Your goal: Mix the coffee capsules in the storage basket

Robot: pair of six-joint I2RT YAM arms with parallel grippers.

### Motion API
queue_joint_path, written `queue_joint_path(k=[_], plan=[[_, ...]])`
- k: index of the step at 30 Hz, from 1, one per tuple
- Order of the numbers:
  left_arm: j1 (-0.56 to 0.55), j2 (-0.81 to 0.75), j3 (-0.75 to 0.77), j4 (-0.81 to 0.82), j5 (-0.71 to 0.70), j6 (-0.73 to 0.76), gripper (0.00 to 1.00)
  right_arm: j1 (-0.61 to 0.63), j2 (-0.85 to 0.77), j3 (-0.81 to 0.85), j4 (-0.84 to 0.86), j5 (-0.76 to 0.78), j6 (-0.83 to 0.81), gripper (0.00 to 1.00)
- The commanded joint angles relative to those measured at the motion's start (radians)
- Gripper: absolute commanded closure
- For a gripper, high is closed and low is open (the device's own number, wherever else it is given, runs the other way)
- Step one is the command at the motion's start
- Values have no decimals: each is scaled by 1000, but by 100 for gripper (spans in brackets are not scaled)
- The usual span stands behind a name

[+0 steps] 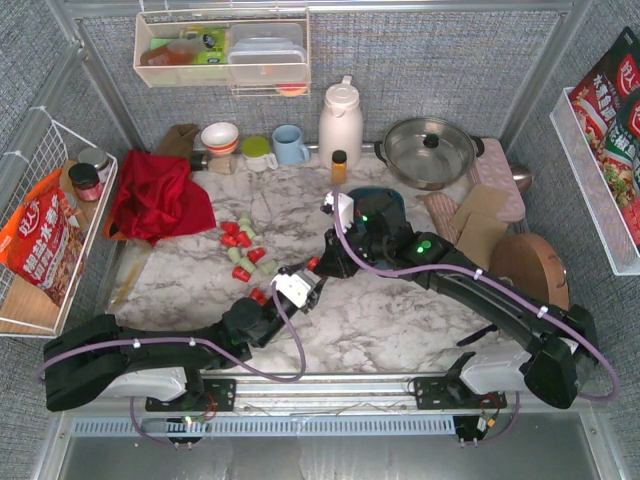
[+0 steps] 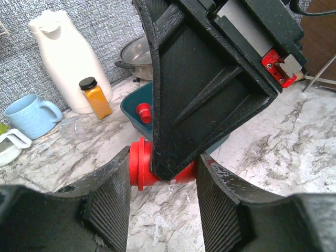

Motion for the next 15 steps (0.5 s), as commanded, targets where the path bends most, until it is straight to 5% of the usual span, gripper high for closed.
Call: queue_joint_path(k=[1,5,11,15], plan=[[2,-11,14,84,-45,-5,46,2,0,1,-23,55,46,96],[2,-29,21,18,-105,-47,34,-10,-24,-20,3,176,95,100],[1,-99,-27,-42,-137,-104,3,-66,-77,-76,73,355,167,100],[0,-168,-49,-138,-143,-157,1,-97,-106,-86,74,403,173,100]])
